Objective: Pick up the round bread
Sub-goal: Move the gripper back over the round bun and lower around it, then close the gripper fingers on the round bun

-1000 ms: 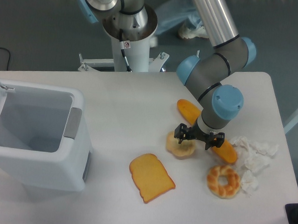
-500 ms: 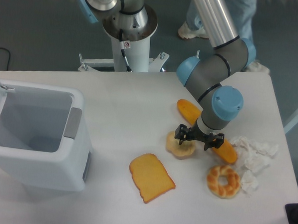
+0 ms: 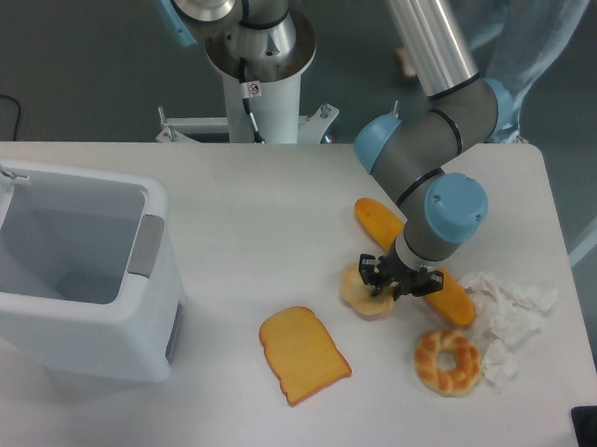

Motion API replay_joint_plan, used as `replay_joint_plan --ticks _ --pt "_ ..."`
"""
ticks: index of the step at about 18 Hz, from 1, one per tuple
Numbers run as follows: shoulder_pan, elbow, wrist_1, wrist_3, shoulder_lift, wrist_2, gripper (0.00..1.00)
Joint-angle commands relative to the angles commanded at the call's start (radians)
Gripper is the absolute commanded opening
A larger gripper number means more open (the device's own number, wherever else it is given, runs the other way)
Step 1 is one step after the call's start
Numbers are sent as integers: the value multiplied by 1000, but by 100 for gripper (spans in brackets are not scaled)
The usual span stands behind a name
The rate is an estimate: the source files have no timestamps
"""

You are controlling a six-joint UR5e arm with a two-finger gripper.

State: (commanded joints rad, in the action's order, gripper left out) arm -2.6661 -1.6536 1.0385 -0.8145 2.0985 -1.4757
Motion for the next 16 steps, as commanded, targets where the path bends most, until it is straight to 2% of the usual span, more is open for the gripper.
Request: replay_joint_plan --ticks 7,16 --pt "28 20 3 -2 -14 -8 33" --pt "57 49 11 -52 -127 -23 33"
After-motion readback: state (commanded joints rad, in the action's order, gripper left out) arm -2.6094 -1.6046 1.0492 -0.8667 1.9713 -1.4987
